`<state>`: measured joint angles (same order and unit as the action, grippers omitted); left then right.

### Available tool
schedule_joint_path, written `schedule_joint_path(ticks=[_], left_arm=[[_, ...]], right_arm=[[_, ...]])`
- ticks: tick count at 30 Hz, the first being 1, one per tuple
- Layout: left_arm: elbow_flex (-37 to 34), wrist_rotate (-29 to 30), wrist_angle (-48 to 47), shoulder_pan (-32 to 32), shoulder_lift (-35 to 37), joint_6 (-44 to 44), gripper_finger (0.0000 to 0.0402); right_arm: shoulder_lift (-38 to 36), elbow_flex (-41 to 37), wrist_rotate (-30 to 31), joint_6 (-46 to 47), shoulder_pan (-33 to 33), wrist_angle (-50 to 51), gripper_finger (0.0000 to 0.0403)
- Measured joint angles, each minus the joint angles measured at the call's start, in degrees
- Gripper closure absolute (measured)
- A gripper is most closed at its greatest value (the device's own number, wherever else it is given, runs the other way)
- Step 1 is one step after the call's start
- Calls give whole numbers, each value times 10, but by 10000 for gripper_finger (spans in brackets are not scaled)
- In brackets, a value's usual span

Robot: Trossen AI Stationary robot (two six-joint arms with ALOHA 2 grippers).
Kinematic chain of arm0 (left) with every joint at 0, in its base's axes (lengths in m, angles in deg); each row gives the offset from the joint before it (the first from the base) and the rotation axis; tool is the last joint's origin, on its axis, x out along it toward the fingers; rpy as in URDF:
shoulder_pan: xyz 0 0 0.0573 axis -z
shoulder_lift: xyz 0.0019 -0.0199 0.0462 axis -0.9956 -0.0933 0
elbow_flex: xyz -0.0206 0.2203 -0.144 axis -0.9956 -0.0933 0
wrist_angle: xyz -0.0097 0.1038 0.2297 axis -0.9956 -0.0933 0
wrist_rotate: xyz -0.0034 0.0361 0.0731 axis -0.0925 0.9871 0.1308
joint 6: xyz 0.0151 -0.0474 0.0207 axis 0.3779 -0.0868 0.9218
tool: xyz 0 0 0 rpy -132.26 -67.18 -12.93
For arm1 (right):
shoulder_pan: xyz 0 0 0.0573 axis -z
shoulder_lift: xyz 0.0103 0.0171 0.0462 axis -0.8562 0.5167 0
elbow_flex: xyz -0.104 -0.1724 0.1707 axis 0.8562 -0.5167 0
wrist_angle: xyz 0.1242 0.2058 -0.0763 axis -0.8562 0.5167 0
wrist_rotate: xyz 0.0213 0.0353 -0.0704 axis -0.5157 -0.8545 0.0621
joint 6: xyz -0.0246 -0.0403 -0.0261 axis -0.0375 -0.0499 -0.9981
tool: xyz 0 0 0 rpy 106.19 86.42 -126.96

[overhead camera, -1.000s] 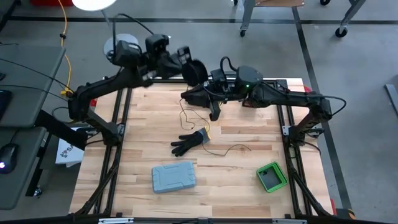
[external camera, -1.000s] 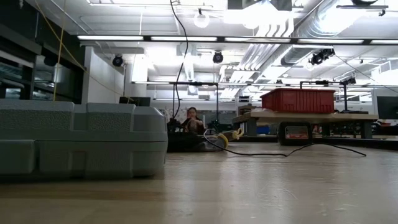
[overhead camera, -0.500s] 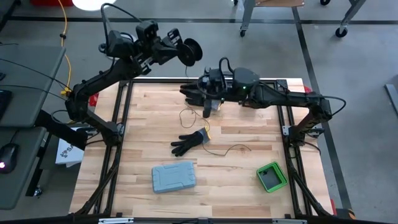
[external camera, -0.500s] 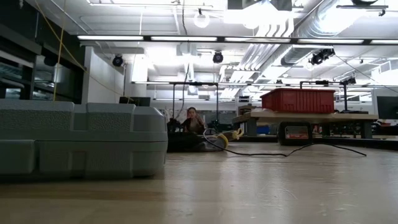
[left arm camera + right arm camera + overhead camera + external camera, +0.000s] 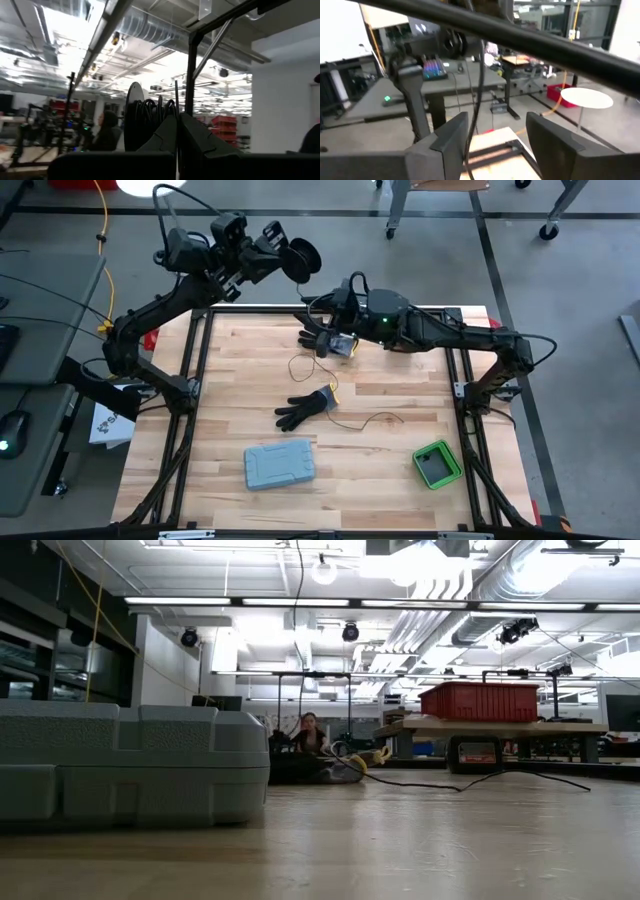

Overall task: Coil cords
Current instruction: Coil the black wire cable onto the black spool

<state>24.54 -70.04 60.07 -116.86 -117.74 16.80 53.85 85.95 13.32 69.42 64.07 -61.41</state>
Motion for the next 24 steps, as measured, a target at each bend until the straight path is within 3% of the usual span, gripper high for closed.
schedule_joint_path(ticks=[15,24], left_arm=[[0,41,-241,-48,65,157,401],[0,48,-267,-57,90,174,401]], right_arm=[[0,0,2,36,14,33,208],[9,0,-12,58,41,32,208]])
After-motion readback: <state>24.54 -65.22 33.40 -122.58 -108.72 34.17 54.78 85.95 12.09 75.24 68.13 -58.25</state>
